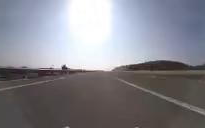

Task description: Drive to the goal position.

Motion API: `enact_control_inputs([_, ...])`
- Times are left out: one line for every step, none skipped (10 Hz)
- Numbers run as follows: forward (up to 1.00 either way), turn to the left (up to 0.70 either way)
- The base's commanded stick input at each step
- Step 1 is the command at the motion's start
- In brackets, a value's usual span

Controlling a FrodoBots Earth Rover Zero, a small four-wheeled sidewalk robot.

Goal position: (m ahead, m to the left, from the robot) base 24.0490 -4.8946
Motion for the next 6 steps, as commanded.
enact_control_inputs([1.0,0.0])
enact_control_inputs([1.0,0.0])
enact_control_inputs([1.0,0.0])
enact_control_inputs([1.0,0.0])
enact_control_inputs([1.0,0.0])
enact_control_inputs([1.0,0.0])
